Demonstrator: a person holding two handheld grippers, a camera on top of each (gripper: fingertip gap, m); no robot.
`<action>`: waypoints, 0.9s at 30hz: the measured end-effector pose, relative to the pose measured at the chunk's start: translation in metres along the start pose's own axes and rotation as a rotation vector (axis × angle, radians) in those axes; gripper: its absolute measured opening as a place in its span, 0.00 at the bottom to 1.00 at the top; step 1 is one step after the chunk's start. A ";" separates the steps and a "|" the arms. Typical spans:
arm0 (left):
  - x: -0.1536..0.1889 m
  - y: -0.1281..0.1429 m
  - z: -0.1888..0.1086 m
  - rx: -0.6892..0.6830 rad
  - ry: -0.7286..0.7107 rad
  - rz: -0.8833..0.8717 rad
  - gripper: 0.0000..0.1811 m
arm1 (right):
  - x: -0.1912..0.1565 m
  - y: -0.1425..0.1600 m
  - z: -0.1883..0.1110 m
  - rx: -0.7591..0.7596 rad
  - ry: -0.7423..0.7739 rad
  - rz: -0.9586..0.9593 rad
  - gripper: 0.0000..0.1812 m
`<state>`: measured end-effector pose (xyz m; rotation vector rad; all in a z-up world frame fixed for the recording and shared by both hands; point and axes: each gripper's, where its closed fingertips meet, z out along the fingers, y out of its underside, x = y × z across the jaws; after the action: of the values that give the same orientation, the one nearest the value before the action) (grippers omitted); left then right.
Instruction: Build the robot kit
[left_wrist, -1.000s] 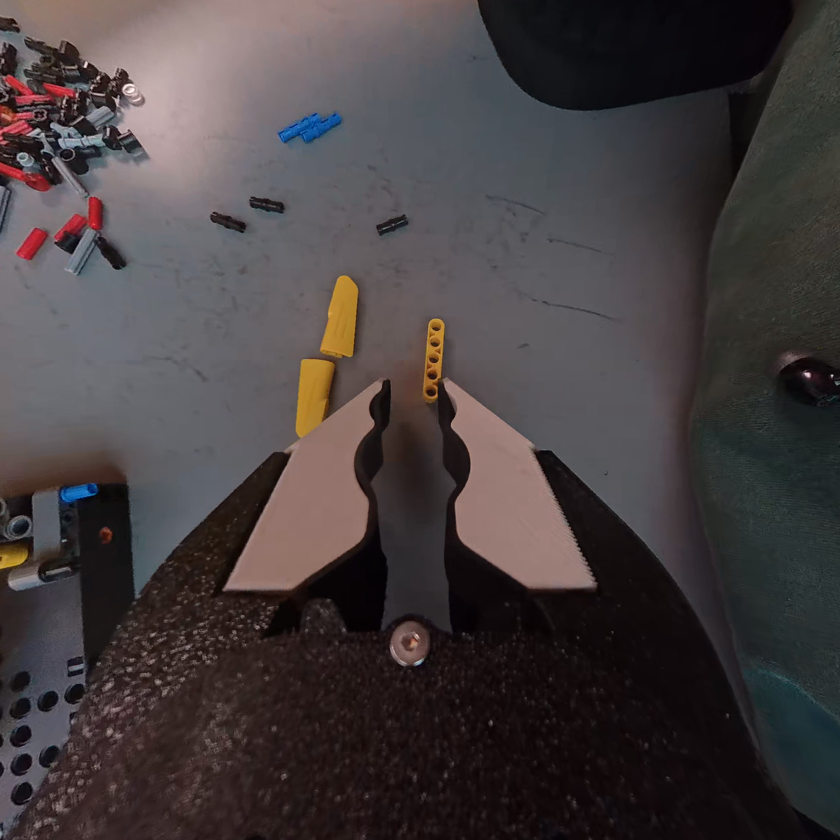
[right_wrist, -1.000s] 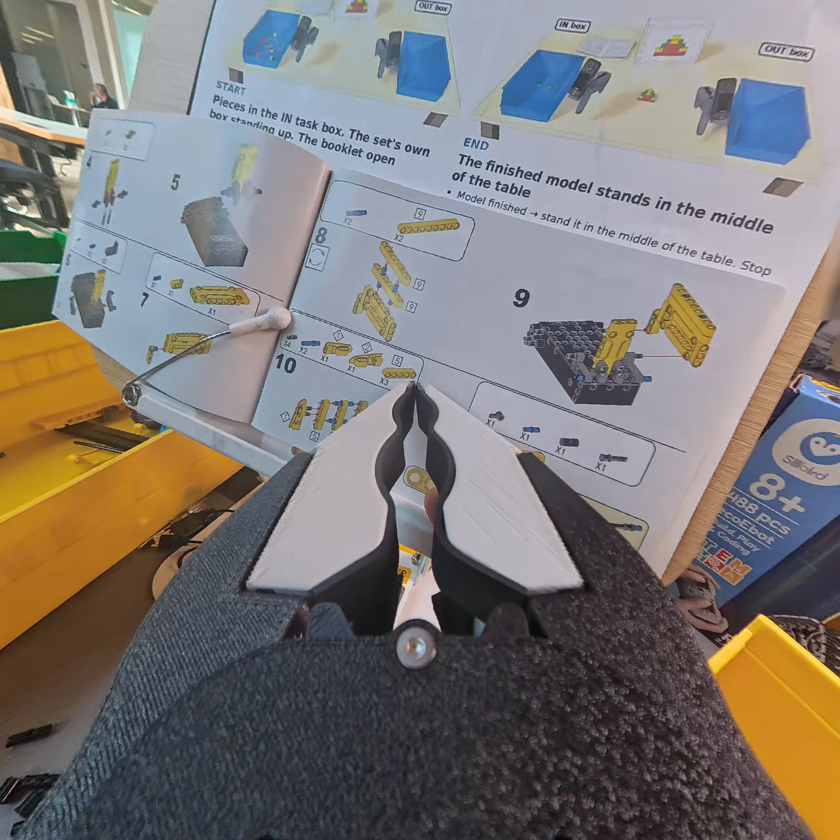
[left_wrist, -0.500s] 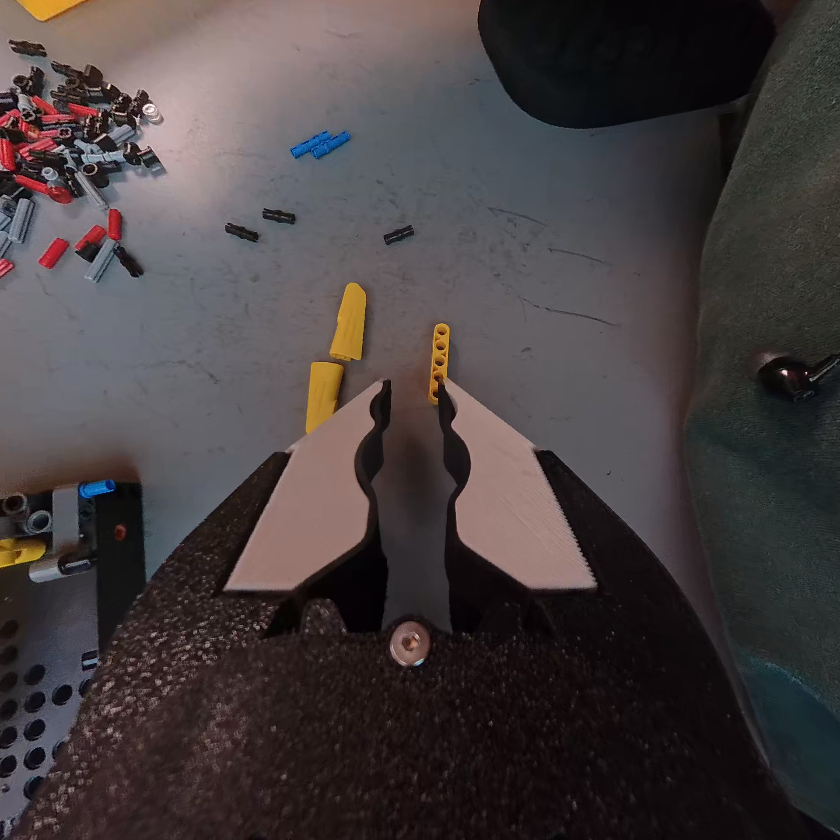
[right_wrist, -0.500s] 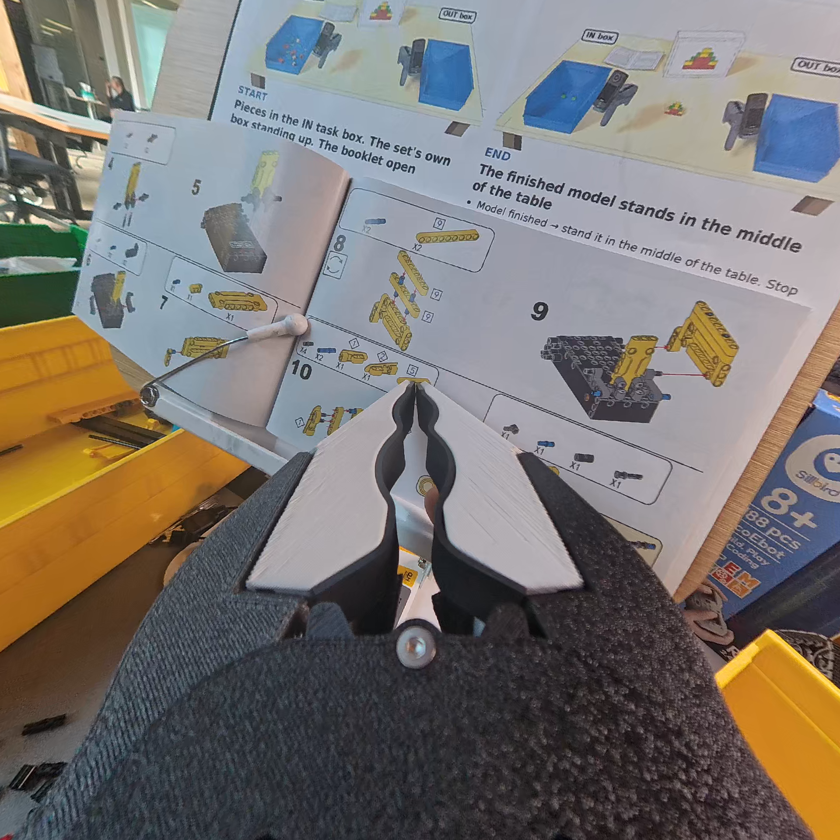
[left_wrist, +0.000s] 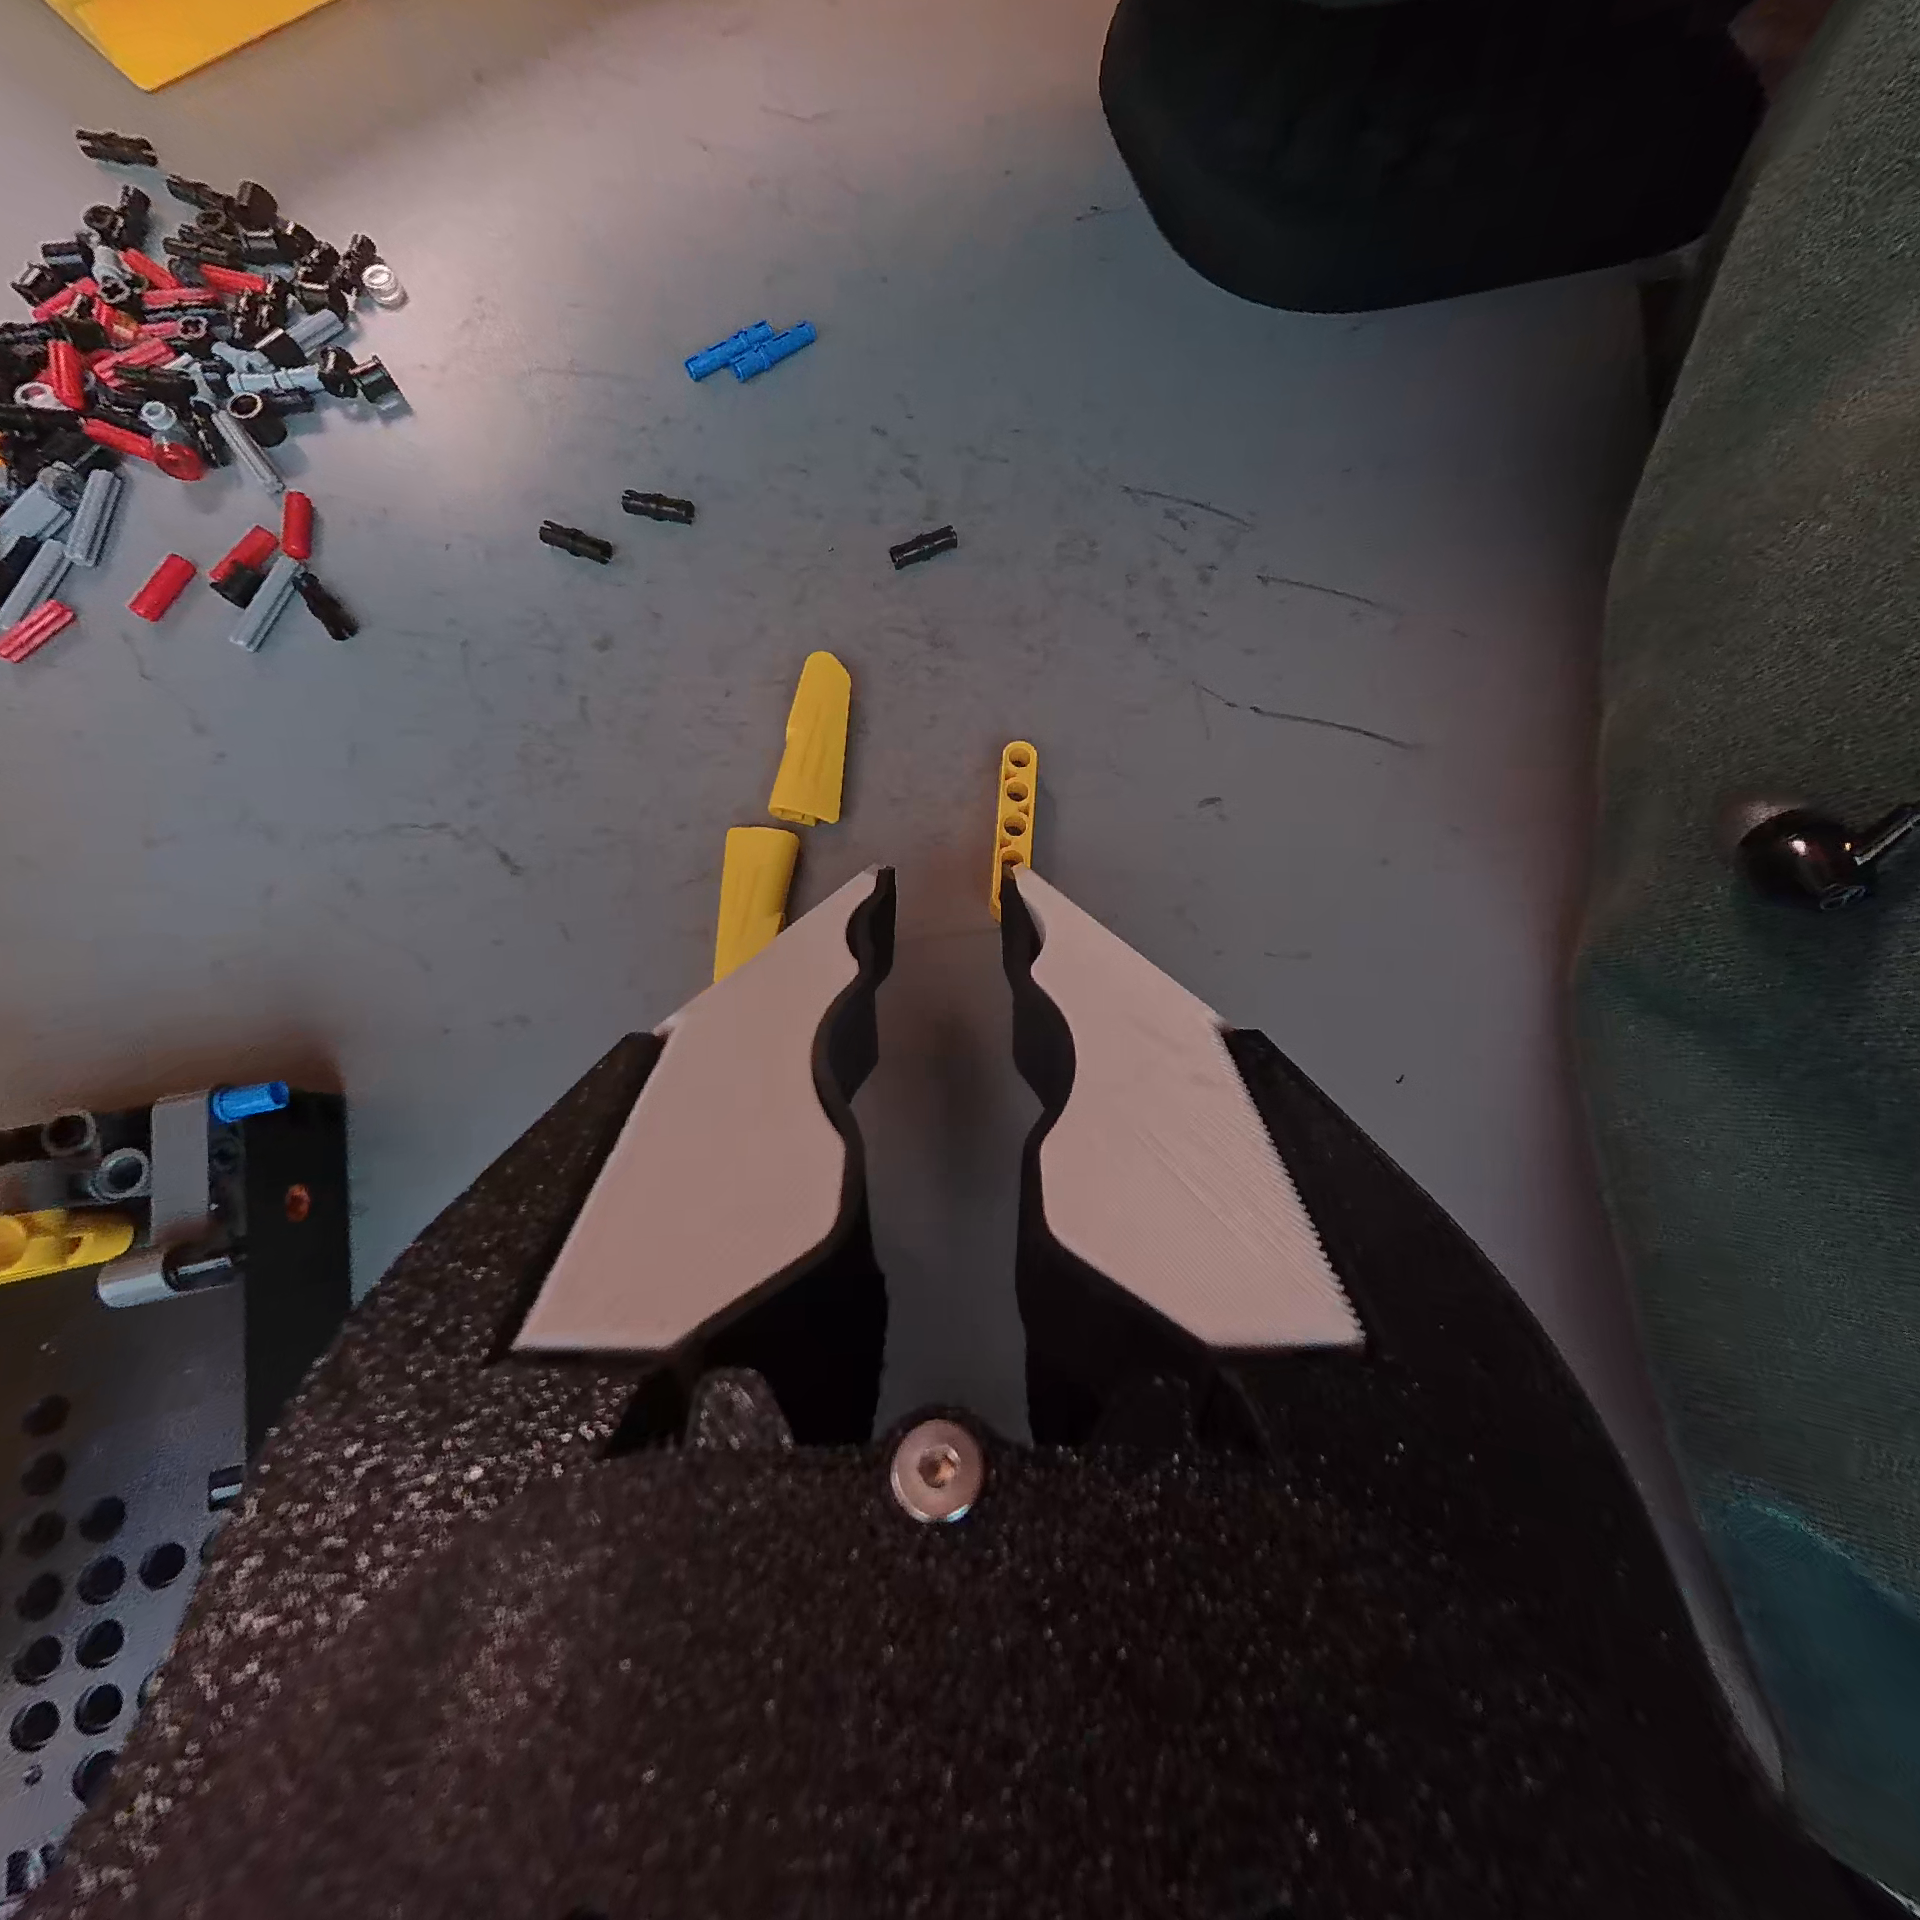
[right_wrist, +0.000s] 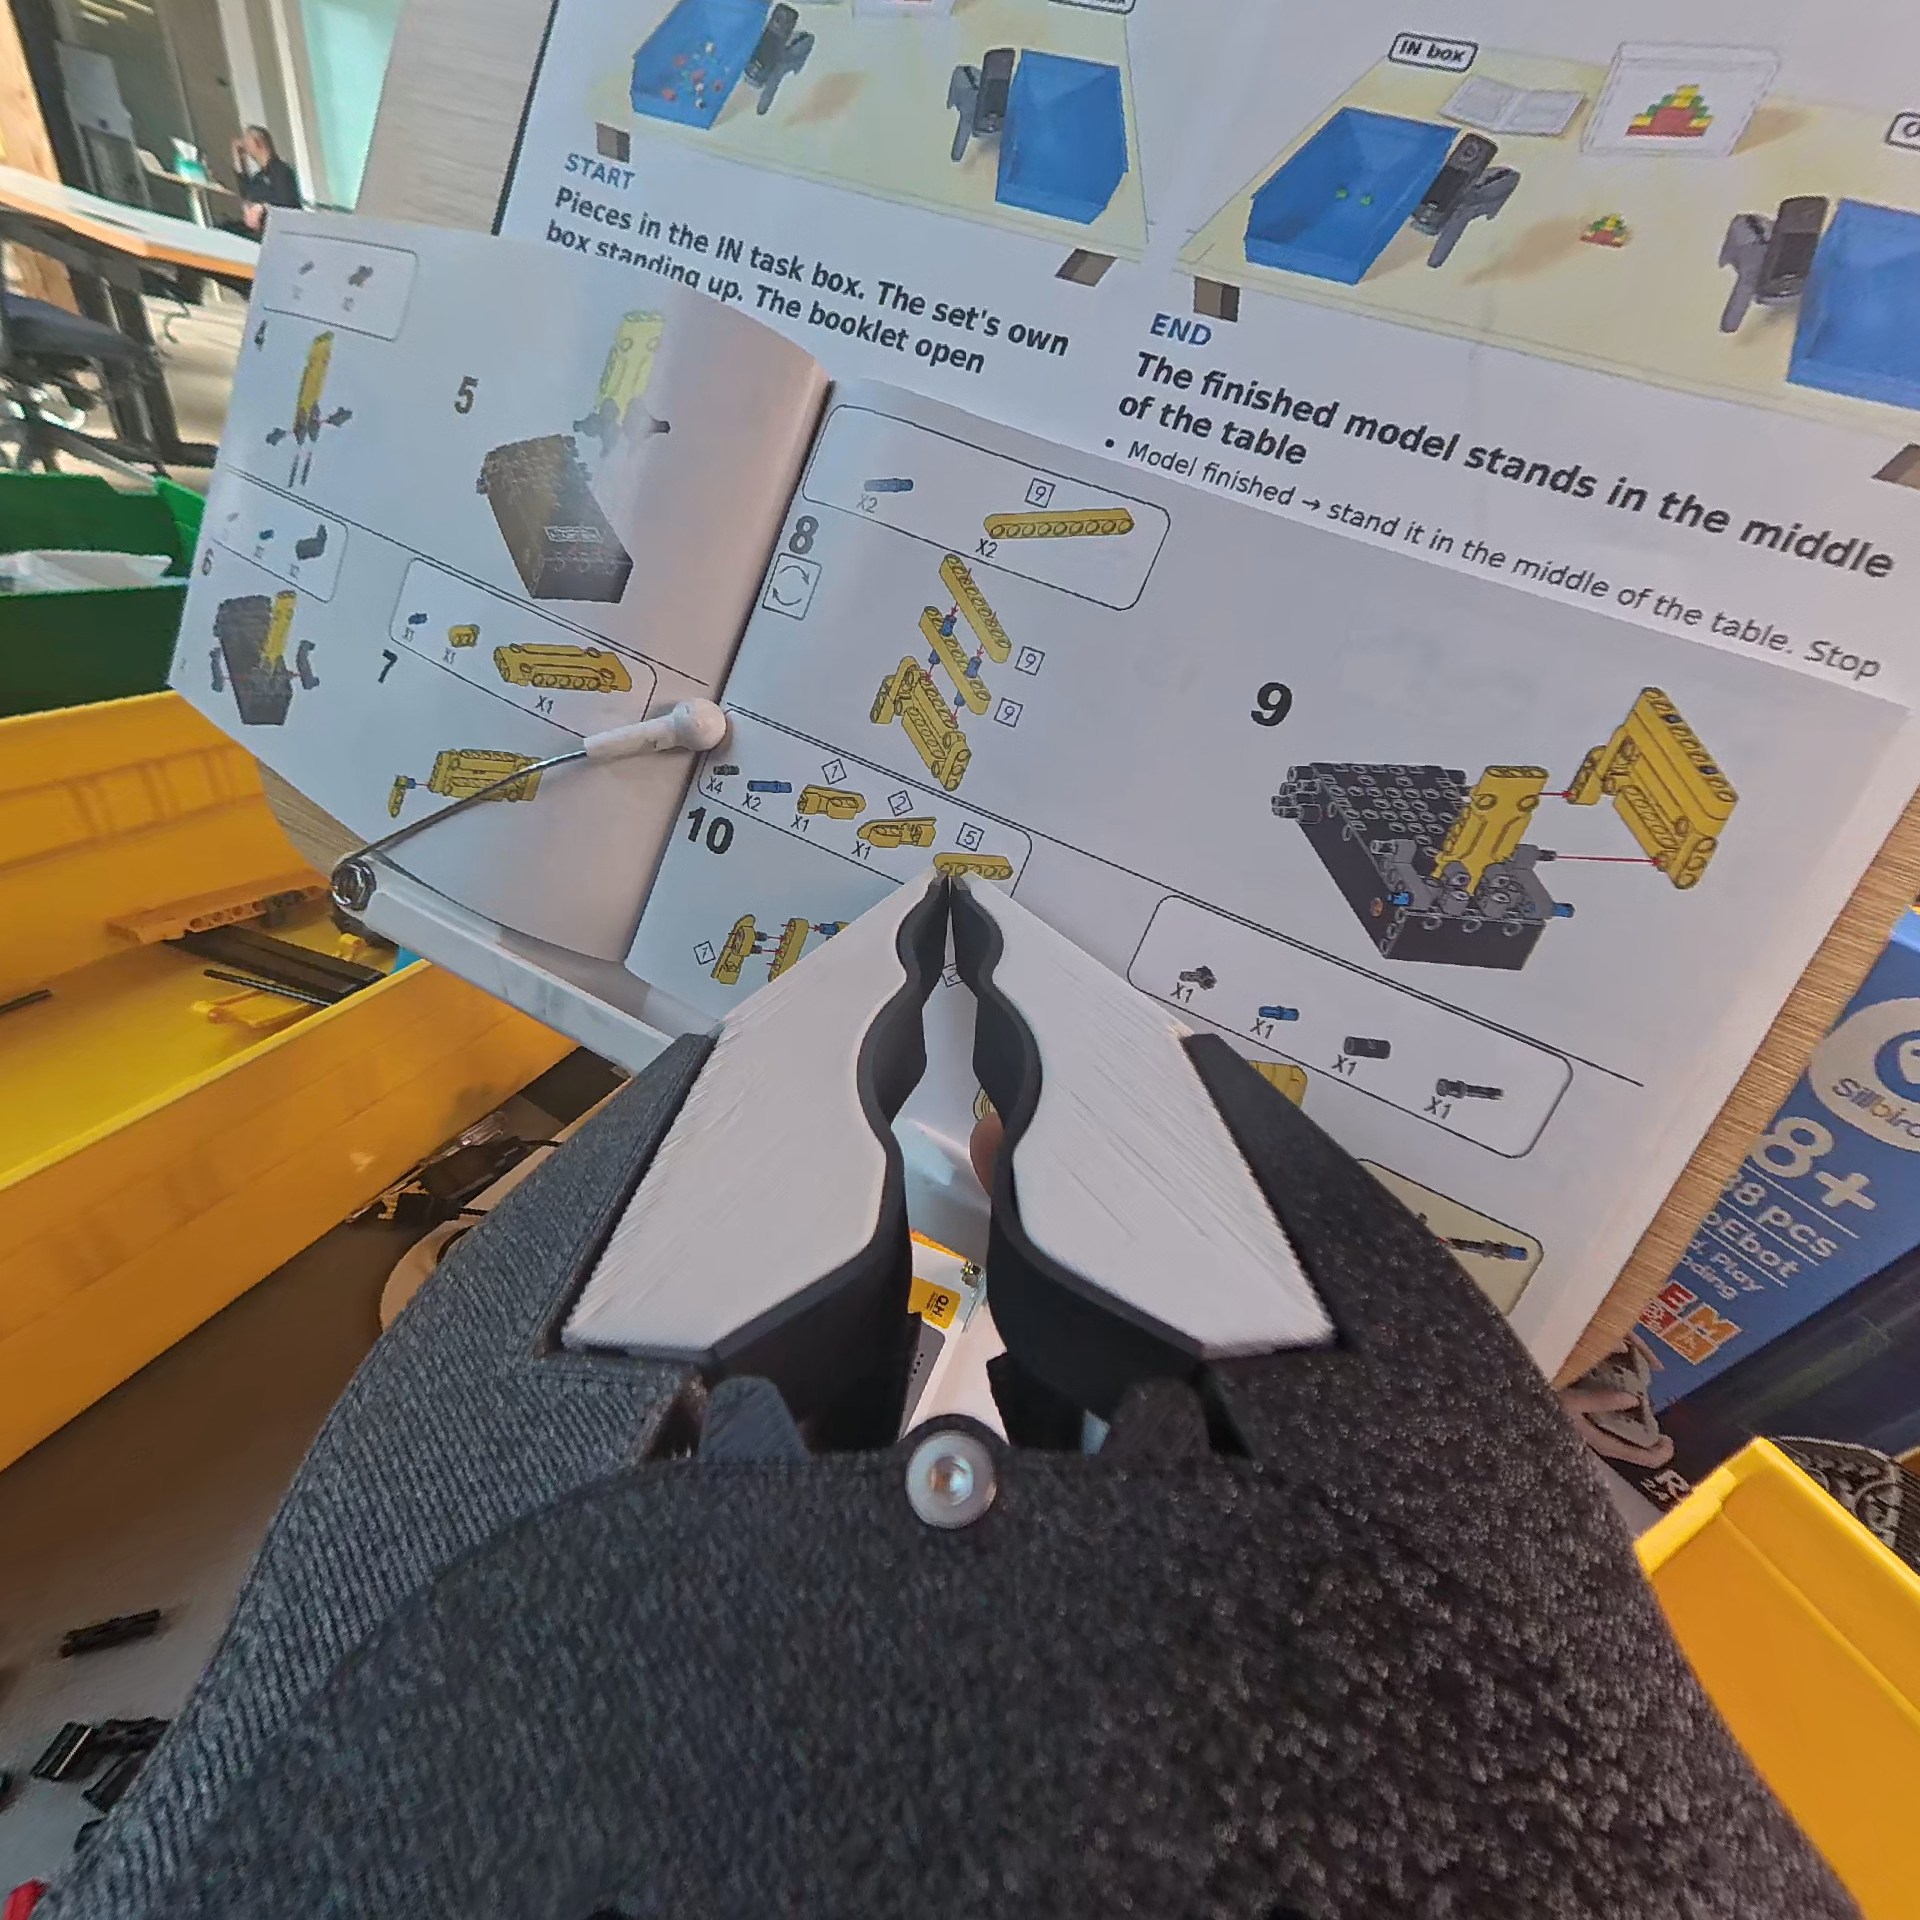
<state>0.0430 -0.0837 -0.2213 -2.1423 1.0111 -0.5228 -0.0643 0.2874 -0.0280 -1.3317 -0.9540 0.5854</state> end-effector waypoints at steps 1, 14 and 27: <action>0.000 0.000 0.000 -0.001 -0.001 0.000 0.10 | 0.000 0.000 0.000 0.000 0.000 0.002 0.00; -0.005 0.003 -0.005 0.014 -0.020 -0.008 0.11 | -0.035 -0.024 -0.035 0.066 -0.104 0.007 0.01; 0.010 0.007 0.003 0.004 0.031 0.020 0.10 | -0.247 0.092 -0.254 -0.312 -0.805 -0.182 0.04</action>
<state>0.0469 -0.0934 -0.2280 -2.1248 1.0462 -0.5494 0.0370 -0.0356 -0.1673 -1.2642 -1.8629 0.8800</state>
